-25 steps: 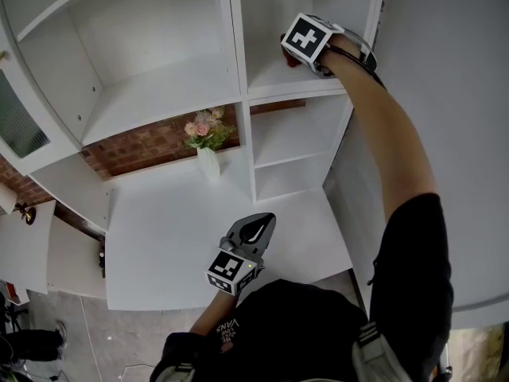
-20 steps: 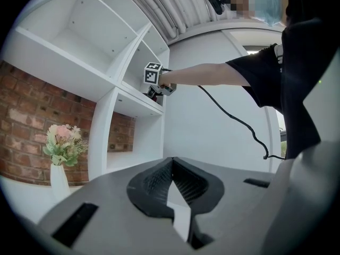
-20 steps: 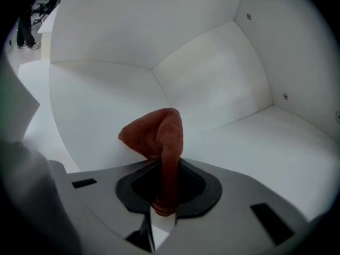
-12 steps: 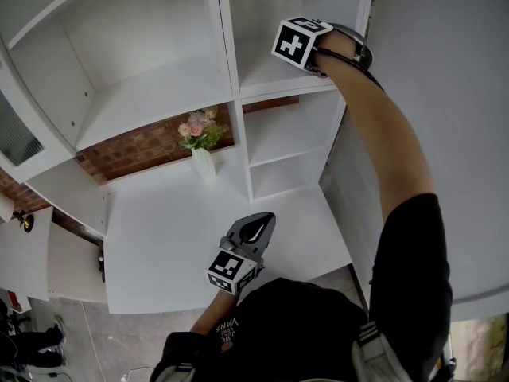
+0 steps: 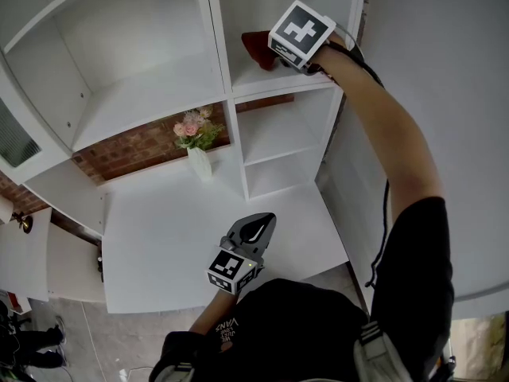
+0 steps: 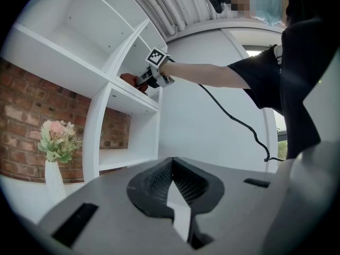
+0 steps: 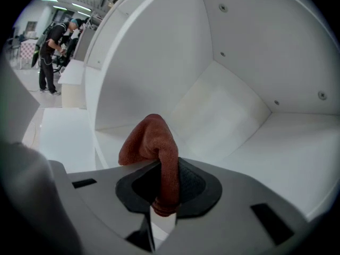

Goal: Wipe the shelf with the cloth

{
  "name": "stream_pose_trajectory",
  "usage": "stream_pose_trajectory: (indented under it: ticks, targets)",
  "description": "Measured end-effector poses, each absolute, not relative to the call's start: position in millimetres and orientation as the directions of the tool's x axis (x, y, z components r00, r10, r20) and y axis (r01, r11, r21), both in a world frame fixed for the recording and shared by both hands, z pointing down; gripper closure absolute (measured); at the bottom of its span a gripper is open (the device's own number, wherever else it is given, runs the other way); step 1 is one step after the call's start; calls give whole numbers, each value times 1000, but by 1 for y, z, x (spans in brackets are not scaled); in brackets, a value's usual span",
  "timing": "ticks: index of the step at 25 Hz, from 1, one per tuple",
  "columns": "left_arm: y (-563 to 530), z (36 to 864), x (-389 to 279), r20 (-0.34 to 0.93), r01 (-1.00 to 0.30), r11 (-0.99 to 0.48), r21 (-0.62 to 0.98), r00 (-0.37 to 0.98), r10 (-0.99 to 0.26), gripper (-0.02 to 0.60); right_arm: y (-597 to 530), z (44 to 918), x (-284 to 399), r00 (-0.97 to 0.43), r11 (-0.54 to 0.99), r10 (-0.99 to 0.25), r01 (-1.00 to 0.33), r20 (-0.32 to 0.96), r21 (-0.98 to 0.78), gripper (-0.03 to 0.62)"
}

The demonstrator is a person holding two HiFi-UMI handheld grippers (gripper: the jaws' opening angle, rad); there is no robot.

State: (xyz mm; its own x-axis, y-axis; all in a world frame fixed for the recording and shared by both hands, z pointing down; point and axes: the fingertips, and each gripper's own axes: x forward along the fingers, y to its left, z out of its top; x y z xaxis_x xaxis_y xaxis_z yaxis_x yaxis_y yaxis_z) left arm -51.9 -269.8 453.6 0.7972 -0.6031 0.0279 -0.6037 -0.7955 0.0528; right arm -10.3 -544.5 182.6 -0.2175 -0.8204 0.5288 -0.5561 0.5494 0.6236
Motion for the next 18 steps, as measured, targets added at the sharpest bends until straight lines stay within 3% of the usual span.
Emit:
stream_pose_trajectory:
  ticks: [7, 18]
  targets:
    - [-264, 457, -51, 41, -613, -788, 53, 790, -612, 575, -507, 180, -68, -394, 675, -736, -483, 550, 558, 539]
    - [-254, 461, -48, 52, -618, -784, 58, 786, -616, 575, -502, 214, -73, -406, 730, -679, -465, 612, 501, 539]
